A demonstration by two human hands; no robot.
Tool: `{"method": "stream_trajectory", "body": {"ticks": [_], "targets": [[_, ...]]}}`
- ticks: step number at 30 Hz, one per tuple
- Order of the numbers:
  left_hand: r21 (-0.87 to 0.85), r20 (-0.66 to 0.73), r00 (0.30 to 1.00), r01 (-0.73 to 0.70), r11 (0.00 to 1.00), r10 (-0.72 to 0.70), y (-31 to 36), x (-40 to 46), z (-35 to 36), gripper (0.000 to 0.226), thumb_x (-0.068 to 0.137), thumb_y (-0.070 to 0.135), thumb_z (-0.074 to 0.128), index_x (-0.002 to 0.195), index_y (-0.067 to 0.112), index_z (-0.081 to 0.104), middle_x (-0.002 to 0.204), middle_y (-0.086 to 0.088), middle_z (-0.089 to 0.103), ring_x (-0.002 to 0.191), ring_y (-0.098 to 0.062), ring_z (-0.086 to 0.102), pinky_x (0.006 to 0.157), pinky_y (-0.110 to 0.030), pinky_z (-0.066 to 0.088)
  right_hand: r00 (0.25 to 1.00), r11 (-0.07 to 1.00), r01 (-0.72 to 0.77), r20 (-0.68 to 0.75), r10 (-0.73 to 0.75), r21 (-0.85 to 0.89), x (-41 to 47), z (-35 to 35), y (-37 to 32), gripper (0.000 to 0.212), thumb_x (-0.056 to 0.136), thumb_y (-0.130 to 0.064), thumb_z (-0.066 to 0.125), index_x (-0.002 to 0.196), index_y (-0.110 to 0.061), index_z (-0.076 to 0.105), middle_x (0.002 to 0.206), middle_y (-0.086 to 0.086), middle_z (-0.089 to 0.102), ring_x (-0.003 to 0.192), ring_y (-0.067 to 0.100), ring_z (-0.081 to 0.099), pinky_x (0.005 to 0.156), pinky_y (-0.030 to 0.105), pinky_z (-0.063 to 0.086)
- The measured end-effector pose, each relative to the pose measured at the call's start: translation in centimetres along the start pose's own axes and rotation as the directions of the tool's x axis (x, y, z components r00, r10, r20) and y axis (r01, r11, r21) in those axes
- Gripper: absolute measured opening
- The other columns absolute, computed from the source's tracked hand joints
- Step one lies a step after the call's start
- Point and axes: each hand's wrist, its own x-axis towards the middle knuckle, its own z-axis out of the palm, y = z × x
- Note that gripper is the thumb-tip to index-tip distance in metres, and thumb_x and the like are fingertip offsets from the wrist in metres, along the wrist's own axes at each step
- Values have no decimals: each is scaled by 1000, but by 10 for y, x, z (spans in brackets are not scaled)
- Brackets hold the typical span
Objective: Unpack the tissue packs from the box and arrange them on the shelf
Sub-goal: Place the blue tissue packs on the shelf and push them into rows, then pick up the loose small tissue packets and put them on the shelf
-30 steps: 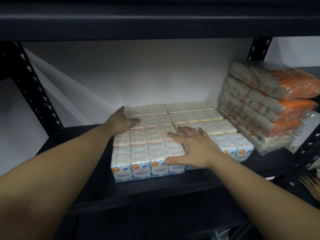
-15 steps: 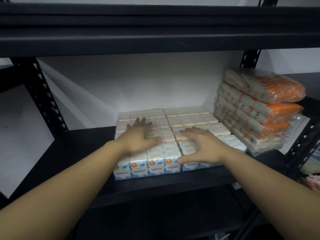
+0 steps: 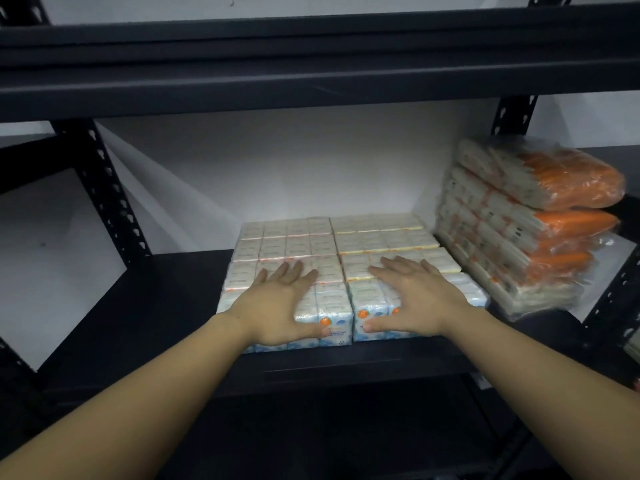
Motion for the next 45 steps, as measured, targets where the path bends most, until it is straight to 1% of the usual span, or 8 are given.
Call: {"method": "stream_trajectory", "body": {"ticks": [14, 21, 24, 28, 33, 37, 40, 45], "targets": [[120, -8, 1000, 9, 993, -8, -3, 14, 1, 112, 75, 99, 24, 163, 38, -8, 173, -1, -8, 159, -22, -8, 129, -53, 4, 994, 996, 59, -92, -65, -70, 20, 4, 7, 117, 61, -103, 47, 157, -37, 33, 167, -7, 30, 153, 20, 26, 124, 43, 21], [206, 4, 997, 72, 976, -74, 11, 4, -6, 109, 80, 94, 27, 163, 37, -12, 172, -4, -13, 159, -24, -14, 127, -56, -3, 996, 997, 54, -67, -58, -61, 12, 3, 3, 121, 62, -104, 44, 161, -36, 26, 171, -6, 21, 157, 22, 19, 127, 46, 17], [207, -76, 989, 143, 968, -130, 29, -10, -3, 102, 87, 87, 33, 164, 32, -6, 173, -8, -9, 159, -26, -10, 127, -59, -2, 998, 998, 48, -39, -49, -28, 10, -1, 1, 124, 60, -101, 51, 161, -36, 26, 171, -5, 19, 157, 24, 18, 126, 50, 16], [64, -230, 960, 178, 982, -159, 45, -36, 12, 94, 96, 74, 40, 165, 23, 2, 174, -6, -3, 160, -22, -5, 128, -53, -3, 998, 998, 50, -39, -51, -28, 3, -7, -17, 122, 59, -97, 60, 160, -35, 30, 171, -3, 22, 157, 25, 18, 124, 57, 16], [-50, -302, 941, 142, 989, -150, 38, -85, 29, 94, 97, 62, 52, 166, 24, 0, 173, -3, -10, 158, -18, -15, 127, -43, -11, 931, 977, 208, -314, -185, 41, -29, 23, -70, 84, 82, -80, 57, 149, -29, 50, 161, -4, 41, 153, 18, 26, 127, 48, 12], [-98, -342, 934, 72, 993, -102, 25, -129, 44, 89, 99, 56, 55, 166, 25, 6, 170, 2, -14, 156, -13, -19, 124, -35, -15, 834, 948, 293, -519, -189, 127, -59, 68, -110, 48, 91, -54, 58, 125, -21, 68, 131, -6, 62, 131, 19, 50, 118, 45, 34], [-129, -355, 933, 7, 992, -53, 9, -162, 63, 81, 99, 50, 58, 165, 24, 19, 172, 4, -3, 158, -11, -14, 124, -34, -13, 851, 952, 259, -504, -146, 163, -75, 96, -140, 37, 91, -49, 58, 113, -22, 69, 108, -13, 58, 109, 15, 54, 102, 43, 44], [-167, -331, 943, -30, 986, -28, -20, -200, 94, 74, 97, 49, 61, 161, 24, 33, 164, 0, 34, 154, -15, 25, 129, -36, 4, 938, 968, 150, -339, -75, 201, -89, 128, -182, 41, 91, -51, 57, 120, -24, 68, 114, -15, 58, 112, 11, 51, 100, 39, 44]]}}
